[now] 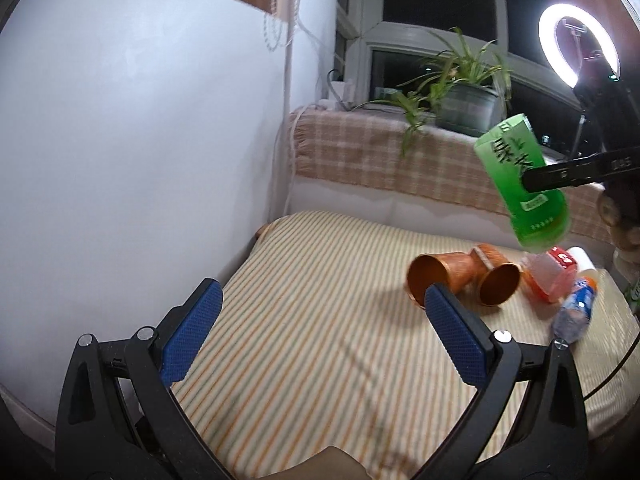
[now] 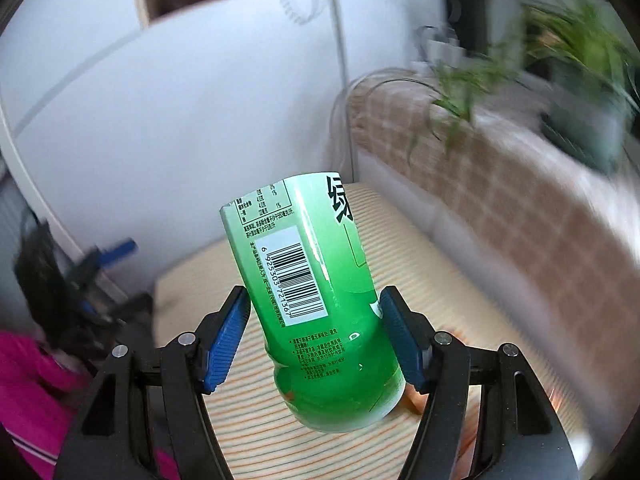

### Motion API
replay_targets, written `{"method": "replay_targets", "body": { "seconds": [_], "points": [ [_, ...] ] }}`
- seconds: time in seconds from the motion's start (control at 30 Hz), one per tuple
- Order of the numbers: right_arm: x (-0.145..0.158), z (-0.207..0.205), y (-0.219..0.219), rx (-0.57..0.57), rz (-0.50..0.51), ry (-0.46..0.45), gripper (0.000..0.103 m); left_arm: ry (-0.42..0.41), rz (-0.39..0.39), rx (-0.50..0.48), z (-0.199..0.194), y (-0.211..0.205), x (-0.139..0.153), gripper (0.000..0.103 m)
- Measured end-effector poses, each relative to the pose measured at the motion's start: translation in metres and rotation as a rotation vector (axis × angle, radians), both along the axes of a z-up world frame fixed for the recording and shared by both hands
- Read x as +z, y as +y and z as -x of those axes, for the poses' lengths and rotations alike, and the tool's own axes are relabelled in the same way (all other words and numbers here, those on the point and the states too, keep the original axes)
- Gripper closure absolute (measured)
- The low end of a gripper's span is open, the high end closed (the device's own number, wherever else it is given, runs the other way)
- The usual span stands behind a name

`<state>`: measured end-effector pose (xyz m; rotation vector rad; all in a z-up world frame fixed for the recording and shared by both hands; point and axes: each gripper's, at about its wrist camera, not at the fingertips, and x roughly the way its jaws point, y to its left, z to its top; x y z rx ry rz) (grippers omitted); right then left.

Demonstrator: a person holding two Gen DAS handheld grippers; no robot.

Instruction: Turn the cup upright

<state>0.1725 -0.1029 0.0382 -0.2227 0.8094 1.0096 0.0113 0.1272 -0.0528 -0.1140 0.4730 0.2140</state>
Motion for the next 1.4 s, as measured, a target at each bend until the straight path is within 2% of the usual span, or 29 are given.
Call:
{"method": "replay_targets", "body": {
  "seconds": [0.03,0.17,0.3,0.5,0.63,0.8,0.9,1.0,1.13,1.27,1.4],
  "points": [
    [-0.007,0.000,-0.002,-0.023,-0.027,0.016,0.037,-0.004,-0.002,-0.010,0.003,-0.004,0.002,0.000],
    [0.005,0.032,-0.032,-0.094,-0.108,0.054,0.037,-0.023,-0.005,-0.053,0.015,-0.018,0.008,0.000],
    [0.017,0.072,-0.063,-0.171,-0.144,0.070,0.037,-0.037,-0.002,-0.109,0.028,-0.033,0.013,0.000],
    [0.028,0.104,-0.101,-0.276,-0.205,0.095,0.037,-0.055,-0.020,-0.186,0.040,-0.058,0.019,0.000],
    [0.029,0.119,-0.117,-0.333,-0.216,0.110,0.036,-0.042,0.003,-0.228,0.040,-0.070,0.019,0.000],
    [-0.005,0.126,-0.128,-0.411,-0.251,0.218,0.036,0.007,0.031,-0.275,0.036,-0.077,0.015,0.000],
    [-0.049,0.118,-0.131,-0.456,-0.312,0.368,0.036,0.042,0.060,-0.293,0.031,-0.075,0.011,0.000],
    [-0.106,0.103,-0.129,-0.532,-0.352,0.525,0.036,0.081,0.094,-0.312,0.024,-0.074,0.007,0.000],
    [-0.156,0.088,-0.123,-0.623,-0.346,0.630,0.036,0.128,0.123,-0.328,0.015,-0.074,0.000,0.000],
    [-0.178,0.077,-0.113,-0.658,-0.319,0.656,0.036,0.174,0.161,-0.337,0.005,-0.073,-0.008,0.000],
    [-0.178,0.070,-0.103,-0.677,-0.277,0.617,0.036,0.202,0.194,-0.342,-0.002,-0.071,-0.014,0.000]
  ]
}}
